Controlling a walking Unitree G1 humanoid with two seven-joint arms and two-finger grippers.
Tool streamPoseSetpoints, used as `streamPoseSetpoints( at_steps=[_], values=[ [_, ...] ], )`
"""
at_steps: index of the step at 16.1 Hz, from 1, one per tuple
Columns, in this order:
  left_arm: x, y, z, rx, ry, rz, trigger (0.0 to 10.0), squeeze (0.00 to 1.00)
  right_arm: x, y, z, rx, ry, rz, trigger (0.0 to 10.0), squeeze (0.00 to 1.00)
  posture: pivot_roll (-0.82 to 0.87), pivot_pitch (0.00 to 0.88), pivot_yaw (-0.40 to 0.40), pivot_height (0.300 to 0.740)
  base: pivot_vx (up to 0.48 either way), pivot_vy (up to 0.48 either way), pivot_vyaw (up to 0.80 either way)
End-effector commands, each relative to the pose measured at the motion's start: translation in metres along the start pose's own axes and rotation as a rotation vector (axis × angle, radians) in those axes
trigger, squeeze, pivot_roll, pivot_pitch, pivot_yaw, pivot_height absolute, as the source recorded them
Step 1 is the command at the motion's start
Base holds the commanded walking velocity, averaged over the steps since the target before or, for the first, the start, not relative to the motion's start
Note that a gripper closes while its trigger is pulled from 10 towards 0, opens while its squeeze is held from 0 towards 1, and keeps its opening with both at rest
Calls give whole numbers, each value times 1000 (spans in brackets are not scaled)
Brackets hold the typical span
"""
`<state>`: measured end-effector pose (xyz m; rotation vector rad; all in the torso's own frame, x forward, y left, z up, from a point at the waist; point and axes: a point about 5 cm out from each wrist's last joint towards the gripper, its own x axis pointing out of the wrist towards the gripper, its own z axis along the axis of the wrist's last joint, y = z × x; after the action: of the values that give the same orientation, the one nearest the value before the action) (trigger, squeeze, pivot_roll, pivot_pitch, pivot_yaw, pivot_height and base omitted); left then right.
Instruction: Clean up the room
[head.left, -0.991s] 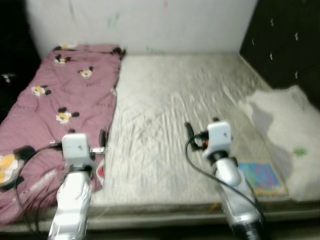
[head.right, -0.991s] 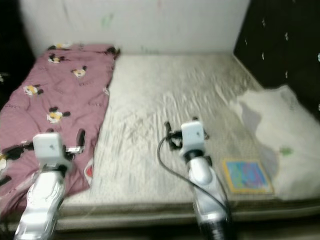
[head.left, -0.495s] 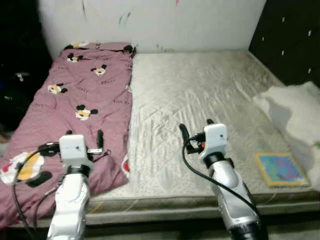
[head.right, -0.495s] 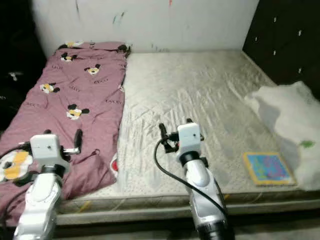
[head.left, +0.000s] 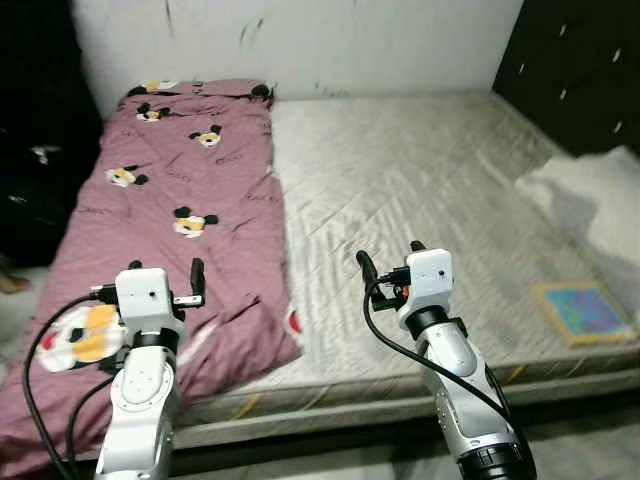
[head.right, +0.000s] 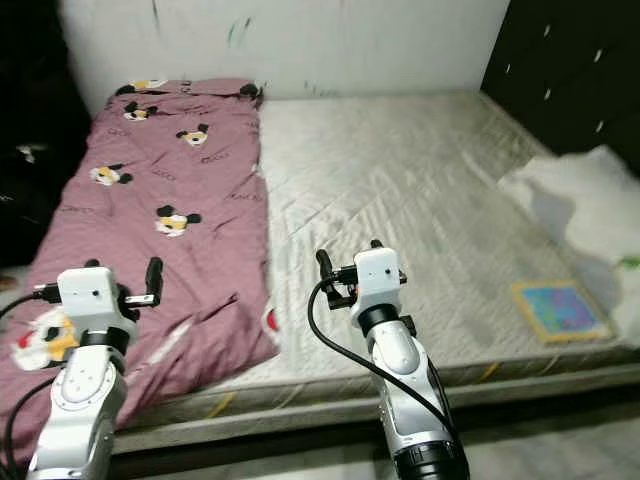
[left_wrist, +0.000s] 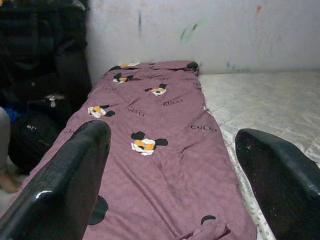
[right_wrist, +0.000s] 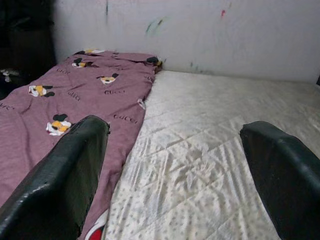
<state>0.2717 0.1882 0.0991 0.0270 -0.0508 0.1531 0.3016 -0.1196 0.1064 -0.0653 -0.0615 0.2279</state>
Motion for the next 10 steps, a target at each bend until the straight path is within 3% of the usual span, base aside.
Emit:
streamPoseSetpoints(
  at_steps=[1, 10],
  values=[
    [0, -2, 0, 6, 5, -10, 10000, 0, -1, -5, -2, -3, 11, -14, 10000, 0, -25, 46, 23, 740, 0, 480, 0],
    [1, 0, 1, 2, 8, 5, 10000, 0, 0, -4, -3, 3, 21, -14, 10000, 0, -24, 41, 28, 740, 0, 480, 0]
  ],
)
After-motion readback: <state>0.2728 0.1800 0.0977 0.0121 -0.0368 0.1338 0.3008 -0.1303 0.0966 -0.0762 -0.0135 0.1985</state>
